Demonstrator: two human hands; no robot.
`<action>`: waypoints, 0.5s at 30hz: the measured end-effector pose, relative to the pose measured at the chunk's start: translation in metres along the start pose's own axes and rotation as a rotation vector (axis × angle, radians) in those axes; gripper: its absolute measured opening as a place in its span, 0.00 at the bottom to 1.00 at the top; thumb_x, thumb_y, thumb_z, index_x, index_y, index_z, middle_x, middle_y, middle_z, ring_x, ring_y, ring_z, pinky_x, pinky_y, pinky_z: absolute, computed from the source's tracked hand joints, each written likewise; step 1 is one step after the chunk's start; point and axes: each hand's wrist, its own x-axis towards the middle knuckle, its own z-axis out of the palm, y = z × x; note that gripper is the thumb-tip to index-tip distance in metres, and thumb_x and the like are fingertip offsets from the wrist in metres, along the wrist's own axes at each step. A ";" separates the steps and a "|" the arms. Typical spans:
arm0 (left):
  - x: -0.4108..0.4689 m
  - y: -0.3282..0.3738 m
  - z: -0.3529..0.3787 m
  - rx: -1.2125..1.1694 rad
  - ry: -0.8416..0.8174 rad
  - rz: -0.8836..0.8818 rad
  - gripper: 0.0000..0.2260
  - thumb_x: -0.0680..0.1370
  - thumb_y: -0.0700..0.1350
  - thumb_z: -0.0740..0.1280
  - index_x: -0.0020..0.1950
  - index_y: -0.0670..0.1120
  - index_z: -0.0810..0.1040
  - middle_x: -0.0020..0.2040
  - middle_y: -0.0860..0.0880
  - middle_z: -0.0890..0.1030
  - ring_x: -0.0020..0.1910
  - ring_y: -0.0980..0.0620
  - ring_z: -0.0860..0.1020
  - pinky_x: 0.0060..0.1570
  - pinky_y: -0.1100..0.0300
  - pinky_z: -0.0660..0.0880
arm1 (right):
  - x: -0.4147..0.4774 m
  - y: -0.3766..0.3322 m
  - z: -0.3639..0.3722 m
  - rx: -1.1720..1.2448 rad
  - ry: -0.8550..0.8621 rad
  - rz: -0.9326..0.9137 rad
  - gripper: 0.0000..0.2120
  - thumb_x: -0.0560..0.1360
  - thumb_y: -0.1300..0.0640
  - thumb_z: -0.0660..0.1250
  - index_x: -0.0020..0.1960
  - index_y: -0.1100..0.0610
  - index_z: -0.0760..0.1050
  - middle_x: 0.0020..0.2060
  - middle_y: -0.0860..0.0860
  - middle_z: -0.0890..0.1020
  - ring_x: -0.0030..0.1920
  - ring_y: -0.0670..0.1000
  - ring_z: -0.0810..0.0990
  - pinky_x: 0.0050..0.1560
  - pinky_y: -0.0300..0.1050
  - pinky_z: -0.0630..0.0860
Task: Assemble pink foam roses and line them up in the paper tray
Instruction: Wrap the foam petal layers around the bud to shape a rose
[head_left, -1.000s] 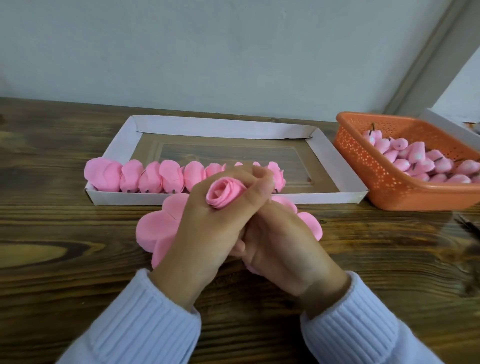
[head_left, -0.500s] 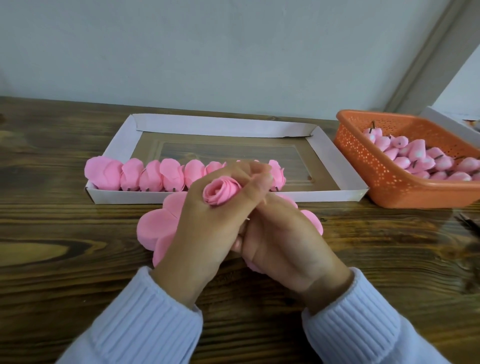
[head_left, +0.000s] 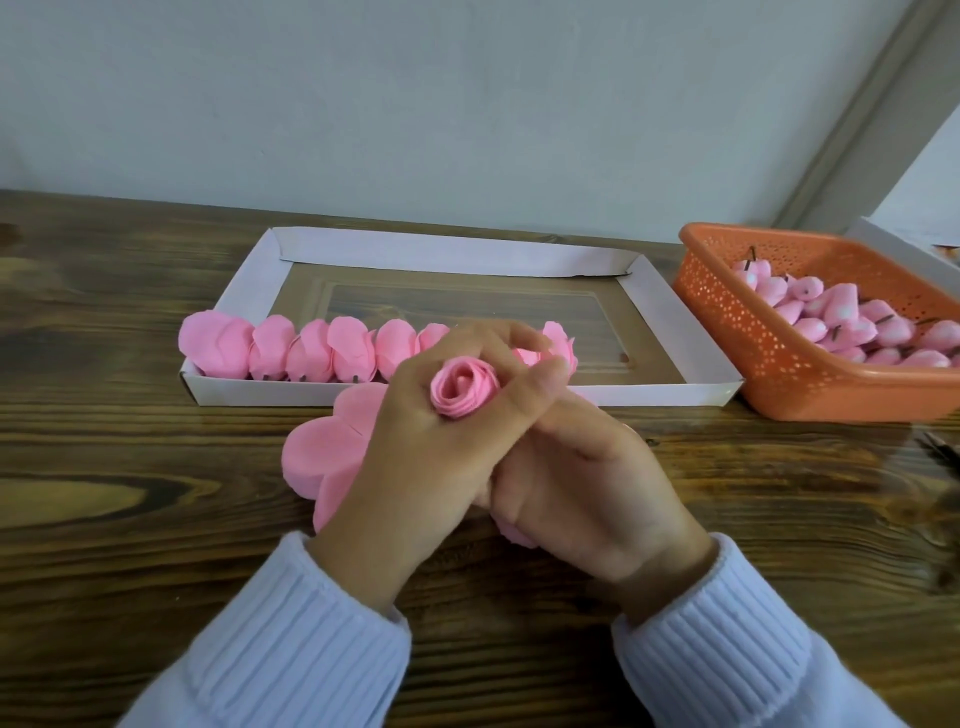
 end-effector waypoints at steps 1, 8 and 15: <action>0.000 0.000 0.000 0.014 -0.031 0.020 0.07 0.69 0.49 0.74 0.33 0.51 0.78 0.48 0.55 0.83 0.52 0.58 0.81 0.49 0.62 0.77 | -0.001 -0.001 0.000 -0.004 -0.035 -0.016 0.21 0.75 0.52 0.64 0.65 0.60 0.72 0.57 0.58 0.73 0.60 0.58 0.69 0.58 0.51 0.69; -0.003 -0.003 0.003 0.146 -0.084 0.130 0.12 0.73 0.48 0.70 0.36 0.40 0.78 0.51 0.53 0.82 0.56 0.54 0.80 0.55 0.62 0.74 | -0.002 0.000 0.001 -0.031 0.059 0.041 0.18 0.69 0.45 0.72 0.50 0.57 0.77 0.46 0.54 0.72 0.50 0.50 0.71 0.48 0.44 0.70; 0.000 -0.009 -0.001 0.468 0.113 0.397 0.15 0.77 0.47 0.65 0.39 0.36 0.79 0.36 0.48 0.80 0.38 0.49 0.79 0.41 0.50 0.76 | -0.005 -0.012 0.004 -0.030 0.206 -0.092 0.21 0.70 0.54 0.64 0.61 0.59 0.71 0.45 0.56 0.82 0.42 0.52 0.82 0.41 0.44 0.80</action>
